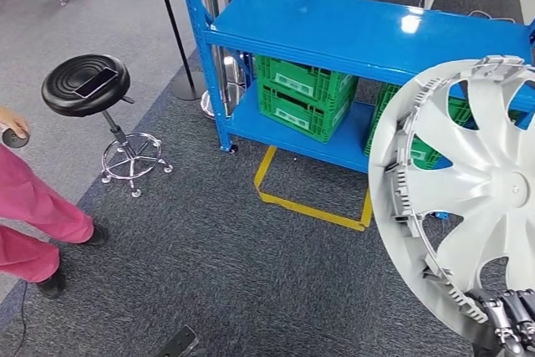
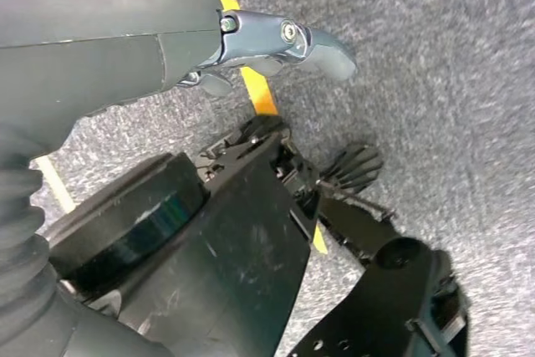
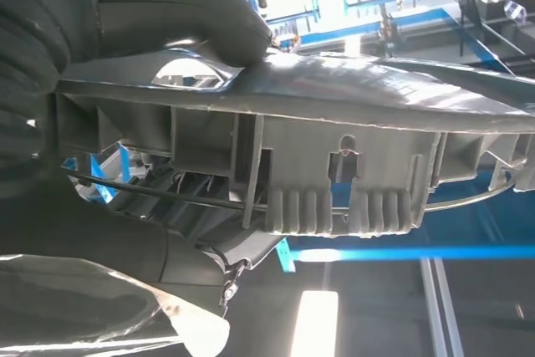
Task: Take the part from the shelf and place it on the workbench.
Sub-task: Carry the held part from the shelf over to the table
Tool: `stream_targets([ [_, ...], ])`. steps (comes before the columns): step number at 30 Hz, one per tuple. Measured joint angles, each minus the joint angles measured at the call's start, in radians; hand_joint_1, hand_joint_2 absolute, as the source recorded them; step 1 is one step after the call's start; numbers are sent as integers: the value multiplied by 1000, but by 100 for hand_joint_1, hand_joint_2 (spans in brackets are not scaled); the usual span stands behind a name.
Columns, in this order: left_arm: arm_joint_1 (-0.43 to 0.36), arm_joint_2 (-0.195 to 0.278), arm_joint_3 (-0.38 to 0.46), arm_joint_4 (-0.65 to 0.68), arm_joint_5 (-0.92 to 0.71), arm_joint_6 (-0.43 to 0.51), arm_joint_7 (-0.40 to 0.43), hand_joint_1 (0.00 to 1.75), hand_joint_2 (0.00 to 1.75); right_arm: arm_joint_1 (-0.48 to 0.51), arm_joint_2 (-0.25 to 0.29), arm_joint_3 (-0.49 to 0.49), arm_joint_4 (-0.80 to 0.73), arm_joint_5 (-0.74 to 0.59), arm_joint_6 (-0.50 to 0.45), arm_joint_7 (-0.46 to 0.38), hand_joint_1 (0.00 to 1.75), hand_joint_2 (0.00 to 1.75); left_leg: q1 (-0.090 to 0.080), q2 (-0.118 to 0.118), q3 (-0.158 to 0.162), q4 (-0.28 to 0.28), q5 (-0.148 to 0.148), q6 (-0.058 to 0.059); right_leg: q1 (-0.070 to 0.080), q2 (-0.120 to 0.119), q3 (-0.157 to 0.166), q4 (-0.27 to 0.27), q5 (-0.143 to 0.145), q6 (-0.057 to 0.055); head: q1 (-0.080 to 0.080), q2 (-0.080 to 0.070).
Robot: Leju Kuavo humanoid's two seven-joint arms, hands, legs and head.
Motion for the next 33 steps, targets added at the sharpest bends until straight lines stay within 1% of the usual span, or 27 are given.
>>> stream_targets([
  [1, 0, -1, 0, 0, 0, 0, 0, 0, 175, 0, 0, 0, 0, 0, 0, 0, 175, 175, 2, 1, -8, -3, 12, 3, -1, -1, -3, -4, 9, 5, 0, 0],
  [2, 1, -1, 0, 0, -1, -1, 0, 0, 175, 0, 0, 0, 0, 0, 0, 0, 175, 175, 3, 2, -20, -7, 28, 9, -2, 1, -10, -1, 1, 11, -1, 0],
  [3, 1, -2, 0, 0, -2, -1, 0, 0, 175, 1, -1, -1, 0, 0, 0, 0, 175, 175, 5, 5, -36, -11, 45, 14, -2, 5, -21, 17, -29, 16, 0, 0],
  [4, 1, -3, 0, 0, -2, -2, 0, 0, 175, 1, -1, -1, 0, 0, 0, 0, 175, 175, 7, 7, -54, -13, 62, 19, -3, 10, -35, 55, -79, 20, 2, 0],
  [6, 2, -4, 0, 0, -3, -4, 0, 0, 175, 1, -1, -2, 0, 0, 0, 0, 175, 175, 6, 9, -92, -7, 90, 23, -5, 16, -58, 179, -187, 27, 5, 0],
  [7, 2, -5, 0, 0, -4, -5, 0, 0, 175, 1, -1, -2, 0, 0, 0, 0, 175, 175, 6, 10, -112, -3, 103, 22, -6, 16, -62, 242, -209, 31, 6, 0],
  [8, 2, -5, 0, 0, -5, -5, 0, 0, 175, 1, -1, -3, 0, 0, 0, 0, 175, 175, 6, 11, -133, 3, 117, 21, -7, 16, -57, 287, -204, 35, 7, 0],
  [9, 2, -5, 0, 0, -5, -6, 0, 0, 175, 1, -2, -3, 0, 0, 0, 0, 175, 175, 6, 12, -156, 10, 129, 18, -9, 16, -39, 302, -177, 39, 7, 0],
  [10, 2, -5, 0, 0, -6, -6, 0, 0, 175, 1, -2, -4, 0, 0, 0, 0, 175, 175, 7, 12, -179, 19, 140, 15, -13, 16, -4, 280, -144, 42, 7, 0],
  [11, 1, -4, 0, 0, -6, -7, 0, 0, 175, 0, -2, -4, 0, 0, 0, 0, 175, 175, 7, 12, -200, 31, 149, 10, -19, 17, 49, 226, -128, 46, 7, 0],
  [12, 1, -4, 0, 0, -6, -8, 0, 0, 175, -1, -2, -4, 0, 0, 0, -1, 175, 175, 6, 10, -219, 45, 155, 6, -22, 18, 119, 142, -136, 49, 7, 0],
  [13, 1, -3, 0, -1, -6, -8, 0, 0, 175, -3, -2, -4, 0, 0, 0, -1, 175, 175, 5, 9, -231, 58, 160, 1, -23, 19, 175, 65, -162, 46, 6, 0],
  [14, 0, -3, 0, -1, -6, -9, -1, 0, 175, -4, -2, -4, 0, 0, 0, -1, 175, 175, 4, 7, -239, 68, 165, -3, -22, 19, 213, 7, -190, 40, 6, 0],
  [15, 1, -3, 0, -2, -6, -10, 0, 0, 175, -5, -2, -4, 1, 0, 0, -1, 175, 175, 5, 6, -244, 73, 170, -8, -18, 19, 231, -25, -207, 31, 7, 0],
  [16, 2, -4, 0, -2, -5, -8, 0, 0, 175, -6, -2, -4, 1, 0, 0, 0, 175, 175, 8, 6, -246, 76, 175, -13, -16, 17, 225, -27, -208, 18, 7, 0],
  [18, 8, -9, 0, -2, -2, 1, 2, 0, 175, -8, -2, -5, 1, 0, 0, 3, 175, 175, 14, 5, -256, 97, 146, -25, -14, 13, 212, -24, -194, 0, 8, 0],
  [19, 11, -12, 0, -2, -1, 5, 3, 0, 175, -9, -2, -5, 1, 0, 0, 5, 175, 175, 17, 4, -266, 131, 108, -31, -15, 11, 204, -24, -185, -7, 7, 0],
  [21, 13, -16, 0, -2, 0, 7, 5, 0, 175, -9, -2, -5, 1, 0, 0, 7, 175, 175, 19, 4, -296, 251, 12, -39, -13, 9, 185, -23, -170, -12, 5, 0],
  [22, 13, -17, 0, -2, 0, 6, 6, 0, 175, -9, -2, -5, 1, 0, 0, 7, 175, 175, 20, 4, -308, 313, -17, -41, -11, 8, 176, -22, -162, -13, 4, 0],
  [23, 13, -18, 0, -2, -2, 4, 7, 0, 175, -9, -2, -5, 1, 0, 0, 7, 175, 175, 20, 4, -310, 353, -26, -40, -10, 7, 168, -19, -156, -13, 4, 0],
  [24, 14, -19, 0, -2, -3, 1, 9, 0, 175, -10, -2, -5, 1, 0, 0, 7, 175, 175, 20, 4, -296, 357, -14, -39, -9, 7, 161, -16, -150, -12, 4, 0],
  [25, 14, -19, 0, -2, -5, -2, 12, 0, 175, -10, -2, -6, 1, 0, 0, 6, 175, 175, 20, 3, -264, 320, 12, -36, -9, 7, 157, -13, -146, -11, 4, 0],
  [26, 14, -18, 0, -2, -7, -6, 13, 0, 175, -10, -2, -6, 1, 0, 0, 5, 175, 175, 19, 3, -220, 254, 43, -30, -8, 7, 153, -10, -144, -10, 4, 0],
  [28, 14, -13, 0, -2, -7, -13, 13, 0, 175, -12, -2, -6, 1, 0, 0, -1, 175, 175, 15, 1, -146, 127, 76, -14, -6, 6, 145, -5, -139, -4, 5, 0],
  [29, 15, -11, 0, -2, -8, -16, 13, 0, 175, -13, -2, -6, 1, 0, 0, -3, 175, 175, 12, 1, -129, 92, 80, -8, -6, 5, 140, -4, -135, 2, 5, 0],
  [31, 16, -10, 0, -2, -8, -11, 13, 0, 175, -15, -2, -6, 1, 0, 0, -4, 175, 175, 9, 1, -127, 71, 80, -4, -8, 3, 132, -4, -127, 15, 4, 0],
  [33, 16, -13, 1, -2, -7, 8, 12, 0, 175, -14, -2, -6, 1, 0, 0, 1, 175, 175, 13, 3, -126, 49, 84, 2, -8, 5, 115, 11, -141, 24, 5, 0],
])
